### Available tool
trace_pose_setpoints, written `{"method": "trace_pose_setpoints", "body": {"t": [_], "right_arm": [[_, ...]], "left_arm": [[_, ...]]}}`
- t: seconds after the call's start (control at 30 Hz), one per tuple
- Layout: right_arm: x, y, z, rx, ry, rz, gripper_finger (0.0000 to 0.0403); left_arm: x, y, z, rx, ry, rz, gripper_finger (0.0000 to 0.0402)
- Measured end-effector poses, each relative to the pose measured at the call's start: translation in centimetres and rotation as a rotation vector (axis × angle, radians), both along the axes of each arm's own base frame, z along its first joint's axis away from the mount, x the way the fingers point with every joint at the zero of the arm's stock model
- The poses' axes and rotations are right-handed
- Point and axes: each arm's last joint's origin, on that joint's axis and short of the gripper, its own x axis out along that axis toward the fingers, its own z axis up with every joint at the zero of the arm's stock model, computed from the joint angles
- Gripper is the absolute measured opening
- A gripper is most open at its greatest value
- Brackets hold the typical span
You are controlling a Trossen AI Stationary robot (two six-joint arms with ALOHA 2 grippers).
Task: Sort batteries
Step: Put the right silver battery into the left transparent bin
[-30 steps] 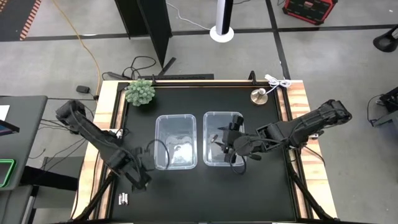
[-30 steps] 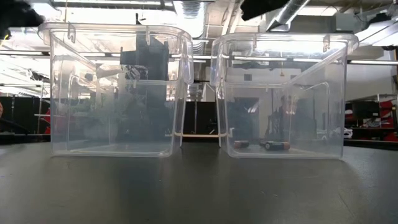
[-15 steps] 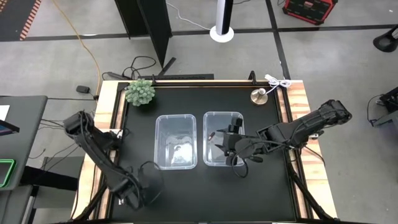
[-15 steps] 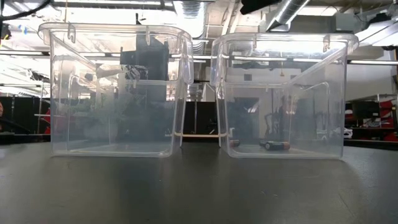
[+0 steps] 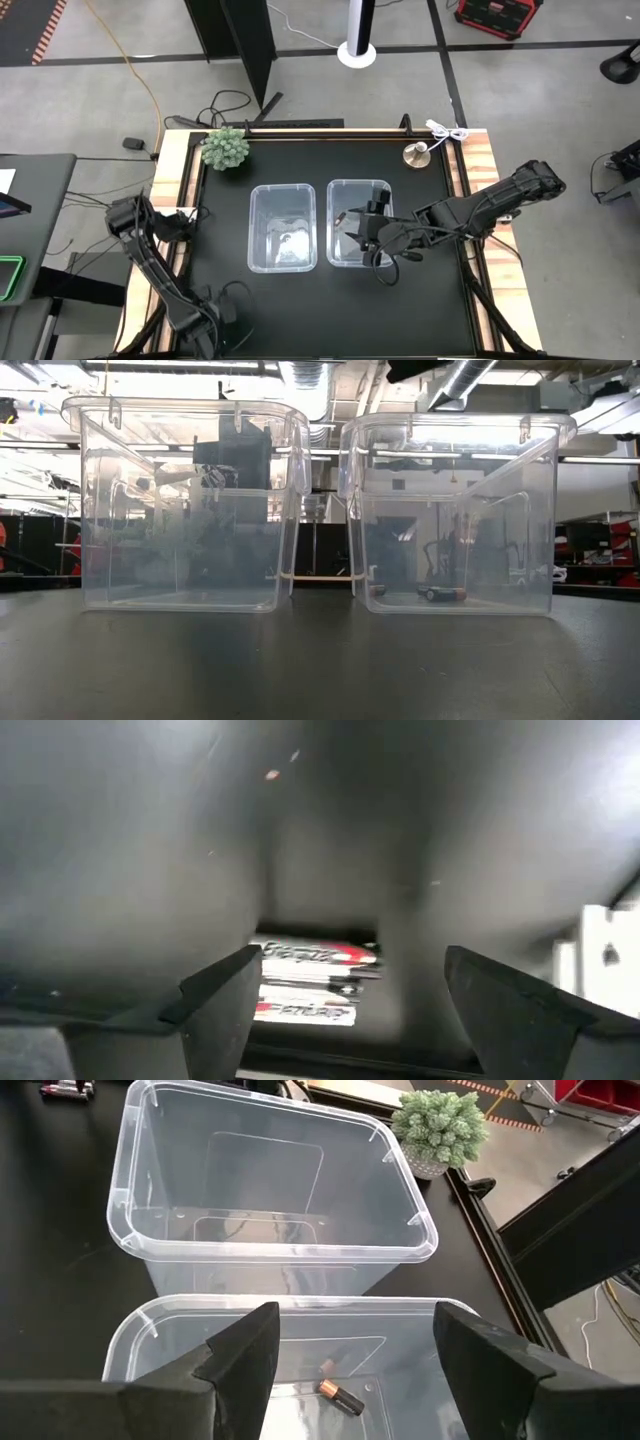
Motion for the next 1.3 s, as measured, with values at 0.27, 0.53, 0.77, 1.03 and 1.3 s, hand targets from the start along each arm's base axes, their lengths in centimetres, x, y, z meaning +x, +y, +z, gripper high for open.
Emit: {"method": "trace_pose_setpoints", "body": {"t": [0.27, 0.53, 0.77, 1.03, 1.3], "right_arm": [[0.1, 0.1, 0.1, 0.017, -0.021, -0.005, 0.0276], [0.1, 0.1, 0.1, 0.023, -0.023, -0.007, 0.0276], [0.1, 0.1, 0.1, 0.022, -0.023, -0.007, 0.0276], [0.1, 0.1, 0.1, 0.022, -0.023, -0.007, 0.0276], [0.1, 0.1, 0.1, 0.023, -0.023, -0.007, 0.0276]], "left_arm": [[-0.3, -0.1, -0.5, 0.024, 0.031, -0.012, 0.0309], [-0.5, 0.2, -0.9, 0.061, 0.022, 0.005, 0.0309], [-0.5, 0.3, -1.0, 0.086, -0.005, 0.026, 0.0309], [-0.8, 1.1, -0.6, 0.172, 0.03, 0.029, 0.0309], [-0.3, 1.1, -0.7, 0.206, -0.079, 0.016, 0.0309]]}}
